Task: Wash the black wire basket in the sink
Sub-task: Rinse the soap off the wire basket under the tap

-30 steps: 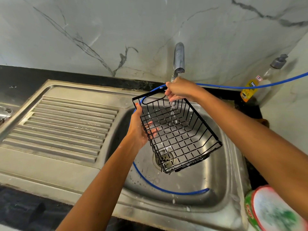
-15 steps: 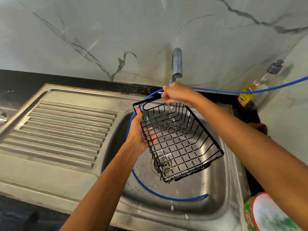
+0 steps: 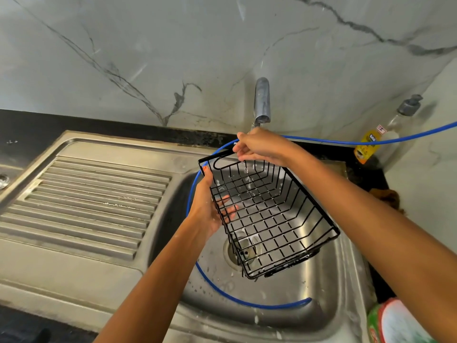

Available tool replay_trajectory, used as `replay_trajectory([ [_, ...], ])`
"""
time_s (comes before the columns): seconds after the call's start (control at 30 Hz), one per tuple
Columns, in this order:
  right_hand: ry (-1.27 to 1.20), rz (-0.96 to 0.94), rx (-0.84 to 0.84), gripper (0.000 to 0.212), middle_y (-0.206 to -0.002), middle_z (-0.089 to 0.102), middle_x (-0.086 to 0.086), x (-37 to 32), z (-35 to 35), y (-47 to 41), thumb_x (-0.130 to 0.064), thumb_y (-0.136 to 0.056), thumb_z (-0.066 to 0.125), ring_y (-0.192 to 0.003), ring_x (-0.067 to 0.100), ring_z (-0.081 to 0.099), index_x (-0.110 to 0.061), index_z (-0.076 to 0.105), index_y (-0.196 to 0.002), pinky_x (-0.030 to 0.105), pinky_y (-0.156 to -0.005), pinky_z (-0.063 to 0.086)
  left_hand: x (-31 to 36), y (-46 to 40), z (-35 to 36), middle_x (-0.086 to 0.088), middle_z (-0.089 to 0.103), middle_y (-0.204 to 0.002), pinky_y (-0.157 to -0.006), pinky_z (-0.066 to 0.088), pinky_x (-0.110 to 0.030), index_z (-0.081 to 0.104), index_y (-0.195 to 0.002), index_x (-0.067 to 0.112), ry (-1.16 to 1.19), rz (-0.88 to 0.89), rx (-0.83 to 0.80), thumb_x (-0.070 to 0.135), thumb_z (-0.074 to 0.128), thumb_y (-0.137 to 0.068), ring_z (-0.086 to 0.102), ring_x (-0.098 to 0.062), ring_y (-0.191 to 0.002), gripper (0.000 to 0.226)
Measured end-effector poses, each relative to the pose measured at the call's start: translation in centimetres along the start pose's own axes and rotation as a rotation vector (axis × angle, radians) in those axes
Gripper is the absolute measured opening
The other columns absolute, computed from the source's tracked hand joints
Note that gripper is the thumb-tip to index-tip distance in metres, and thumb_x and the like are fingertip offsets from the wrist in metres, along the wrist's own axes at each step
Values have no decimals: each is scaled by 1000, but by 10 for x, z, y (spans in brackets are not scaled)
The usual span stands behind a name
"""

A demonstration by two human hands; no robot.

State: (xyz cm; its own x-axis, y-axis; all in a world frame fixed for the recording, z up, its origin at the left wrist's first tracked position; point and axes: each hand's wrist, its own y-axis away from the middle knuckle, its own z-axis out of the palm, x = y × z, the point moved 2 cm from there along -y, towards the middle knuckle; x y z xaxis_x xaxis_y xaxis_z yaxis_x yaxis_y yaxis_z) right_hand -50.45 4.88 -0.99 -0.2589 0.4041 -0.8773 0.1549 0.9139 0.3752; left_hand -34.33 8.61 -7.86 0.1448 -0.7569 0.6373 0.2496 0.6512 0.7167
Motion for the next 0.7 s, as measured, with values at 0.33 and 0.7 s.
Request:
replay_trajectory([
  [0.33, -27, -5, -26, 42, -110, 62, 24, -2, 0, 9, -26, -103, 35, -103, 26, 65, 8, 59, -110, 23, -84, 55, -2, 3, 6, -16, 59, -123, -83, 54, -45, 44, -142, 18, -29, -5, -24, 78, 46, -81, 67, -37, -96, 86],
  [0.7, -59, -4, -23, 43, -111, 62, 24, -3, -6, 11, -26, -103, 36, -100, 25, 64, 8, 60, -109, 21, -82, 55, -6, 2, 18, -15, 60, -113, -90, 53, -48, 42, -141, 23, -36, 4, -49, 75, 44, -85, 67, -37, -94, 76],
])
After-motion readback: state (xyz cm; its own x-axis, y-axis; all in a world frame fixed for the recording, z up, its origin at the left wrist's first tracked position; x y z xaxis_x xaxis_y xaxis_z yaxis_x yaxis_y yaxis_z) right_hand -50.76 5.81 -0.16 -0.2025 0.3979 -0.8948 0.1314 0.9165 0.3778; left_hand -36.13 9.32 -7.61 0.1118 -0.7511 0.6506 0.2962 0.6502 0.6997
